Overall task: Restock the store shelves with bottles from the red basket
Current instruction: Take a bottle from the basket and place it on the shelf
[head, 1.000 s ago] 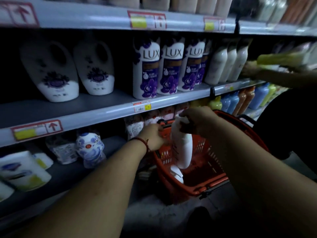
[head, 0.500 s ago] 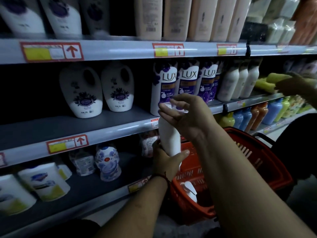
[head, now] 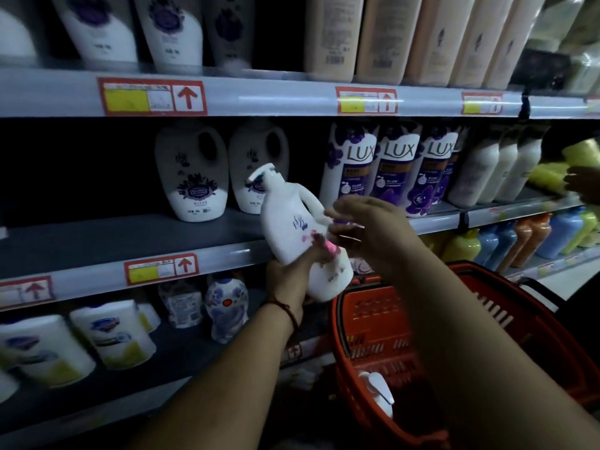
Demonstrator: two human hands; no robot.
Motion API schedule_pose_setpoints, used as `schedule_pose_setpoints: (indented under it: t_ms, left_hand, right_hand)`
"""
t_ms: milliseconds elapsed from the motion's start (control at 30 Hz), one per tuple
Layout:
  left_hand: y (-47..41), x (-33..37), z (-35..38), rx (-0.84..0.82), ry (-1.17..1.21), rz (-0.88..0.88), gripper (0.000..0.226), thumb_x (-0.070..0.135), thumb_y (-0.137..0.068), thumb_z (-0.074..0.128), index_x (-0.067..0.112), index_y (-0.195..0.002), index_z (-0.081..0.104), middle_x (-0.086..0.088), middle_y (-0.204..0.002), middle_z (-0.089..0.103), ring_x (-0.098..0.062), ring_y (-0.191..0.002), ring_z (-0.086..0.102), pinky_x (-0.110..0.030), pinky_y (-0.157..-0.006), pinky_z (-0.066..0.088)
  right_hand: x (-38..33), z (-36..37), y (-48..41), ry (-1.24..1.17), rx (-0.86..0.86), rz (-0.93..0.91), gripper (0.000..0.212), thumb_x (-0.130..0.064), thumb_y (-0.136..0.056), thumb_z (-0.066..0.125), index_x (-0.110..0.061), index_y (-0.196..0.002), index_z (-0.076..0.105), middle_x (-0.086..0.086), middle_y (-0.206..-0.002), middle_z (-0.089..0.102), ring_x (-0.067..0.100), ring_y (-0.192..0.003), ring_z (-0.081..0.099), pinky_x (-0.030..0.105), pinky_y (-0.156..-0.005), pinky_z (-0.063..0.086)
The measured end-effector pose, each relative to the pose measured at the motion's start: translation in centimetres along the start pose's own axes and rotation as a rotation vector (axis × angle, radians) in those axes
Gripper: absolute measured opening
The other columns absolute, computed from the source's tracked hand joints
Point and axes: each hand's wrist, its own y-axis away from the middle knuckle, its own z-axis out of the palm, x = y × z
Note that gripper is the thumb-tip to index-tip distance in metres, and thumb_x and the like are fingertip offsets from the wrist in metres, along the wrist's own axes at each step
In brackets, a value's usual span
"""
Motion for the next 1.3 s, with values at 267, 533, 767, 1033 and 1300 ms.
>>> schedule_pose_setpoints:
  t_ms: [267, 533, 767, 1033, 1300]
  left_hand:
    - [-0.2, 5.7, -3.3, -0.303, 0.085, -0.174, 0.039, 0.017, -0.081, 0.071, 0.007, -0.118, 0.067, -0.019, -0.114, 0.071, -0.034, -0.106, 0.068, -0.056, -0.095, 0.051]
    - [-0.8, 8.4, -6.6, -0.288, -0.153, 0.034, 0.055, 0.019, -0.067, 0.084, 0.003, -0.117, 0.066, -0.016, -0.108, 0.073, -0.033, -0.102, 0.07, -0.057, -0.091, 0.053]
    - [-1.7, 8.9, -8.0, -0.379, -0.128, 0.146, 0.052, 0.018, -0.078, 0.07, 0.01, -0.127, 0.057, -0.009, -0.119, 0.07, -0.024, -0.112, 0.067, -0.041, -0.094, 0.054]
    - [-3.9, 9.9, -6.1, -0.215, -0.054, 0.334, 0.046, 0.006, -0.076, 0.078, 0.004, -0.118, 0.061, -0.011, -0.108, 0.074, -0.025, -0.1, 0.071, -0.039, -0.083, 0.059]
    - [-6.7, 10.7, -4.8, -0.203, -0.027, 0.345, 0.041, 0.002, -0.077, 0.077, 0.001, -0.116, 0.063, -0.013, -0.106, 0.074, -0.026, -0.098, 0.072, -0.038, -0.082, 0.058]
  right_hand:
    - [3.5, -0.2, -0.4, 0.344, -0.191, 0.014, 0.034, -0.012, -0.076, 0.08, -0.013, -0.108, 0.069, 0.014, -0.101, 0.075, 0.038, -0.101, 0.069, 0.052, -0.093, 0.052]
    - [5.9, 1.9, -1.9, 0.145, -0.362, 0.071, 0.046, -0.009, -0.071, 0.085, -0.003, -0.113, 0.066, 0.027, -0.11, 0.068, 0.045, -0.099, 0.066, 0.062, -0.088, 0.049]
    - [7.0, 4.4, -3.4, 0.052, -0.328, 0.02, 0.053, 0.005, -0.067, 0.083, 0.008, -0.115, 0.06, 0.023, -0.107, 0.072, 0.035, -0.097, 0.071, 0.039, -0.076, 0.059]
    - [5.3, 4.7, -5.7, 0.128, -0.26, -0.125, 0.048, -0.004, -0.07, 0.083, 0.002, -0.113, 0.063, 0.015, -0.105, 0.074, 0.031, -0.094, 0.072, 0.037, -0.075, 0.06]
    - [4.5, 4.9, -8.3, 0.151, -0.212, -0.163, 0.045, -0.008, -0.07, 0.084, -0.002, -0.111, 0.067, 0.011, -0.103, 0.075, 0.026, -0.092, 0.073, 0.028, -0.072, 0.057]
